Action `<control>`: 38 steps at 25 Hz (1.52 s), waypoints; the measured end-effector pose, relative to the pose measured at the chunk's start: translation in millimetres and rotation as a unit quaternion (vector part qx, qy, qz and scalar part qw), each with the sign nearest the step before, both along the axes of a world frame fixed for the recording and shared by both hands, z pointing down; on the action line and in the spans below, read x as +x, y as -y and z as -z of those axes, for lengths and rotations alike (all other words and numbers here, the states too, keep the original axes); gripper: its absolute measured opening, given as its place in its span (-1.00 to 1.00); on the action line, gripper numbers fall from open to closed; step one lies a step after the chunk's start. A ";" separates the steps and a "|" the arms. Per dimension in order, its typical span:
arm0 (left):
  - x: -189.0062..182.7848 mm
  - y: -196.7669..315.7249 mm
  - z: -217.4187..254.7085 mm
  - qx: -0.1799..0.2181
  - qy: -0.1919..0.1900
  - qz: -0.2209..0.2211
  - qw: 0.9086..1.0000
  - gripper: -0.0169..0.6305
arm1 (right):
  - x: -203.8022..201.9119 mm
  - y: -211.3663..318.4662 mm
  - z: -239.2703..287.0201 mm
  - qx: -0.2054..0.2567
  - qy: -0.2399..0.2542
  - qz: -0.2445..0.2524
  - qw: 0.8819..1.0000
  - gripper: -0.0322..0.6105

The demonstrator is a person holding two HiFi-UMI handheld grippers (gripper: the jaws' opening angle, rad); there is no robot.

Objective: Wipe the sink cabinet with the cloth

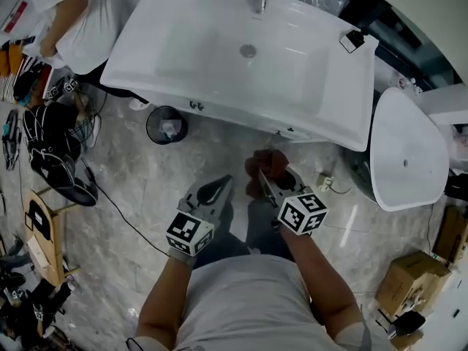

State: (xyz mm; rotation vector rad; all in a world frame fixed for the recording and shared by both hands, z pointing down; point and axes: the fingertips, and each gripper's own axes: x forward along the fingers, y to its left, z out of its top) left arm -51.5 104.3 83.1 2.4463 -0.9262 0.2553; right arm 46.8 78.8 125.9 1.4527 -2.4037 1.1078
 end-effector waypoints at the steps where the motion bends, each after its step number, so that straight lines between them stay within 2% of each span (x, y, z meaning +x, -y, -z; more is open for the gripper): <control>1: 0.3 -0.1 -8.4 -0.006 0.001 0.008 1.000 -0.91 | 1.5 2.5 -11.8 -0.009 0.001 0.000 1.000 -0.44; 12: 9.7 24.6 -114.6 -0.029 -0.006 0.049 0.998 -0.91 | 33.3 35.9 -152.4 -0.080 0.001 -0.043 0.996 -0.44; 21: 8.4 41.9 -204.2 -0.043 -0.024 0.072 0.996 -0.91 | 42.5 73.6 -225.8 -0.059 0.011 -0.028 0.998 -0.44; 28: 19.9 42.3 -252.6 -0.058 -0.018 0.063 0.996 -0.91 | 46.9 104.4 -244.0 -0.027 0.007 -0.020 0.999 -0.44; 33: 21.6 39.3 -262.3 -0.071 -0.024 0.067 0.995 -0.91 | 51.8 124.8 -245.3 -0.018 0.017 -0.039 0.999 -0.44; 38: 18.0 35.2 -268.2 -0.076 -0.024 0.073 0.994 -0.91 | 57.7 142.7 -250.5 -0.028 0.015 -0.050 0.998 -0.45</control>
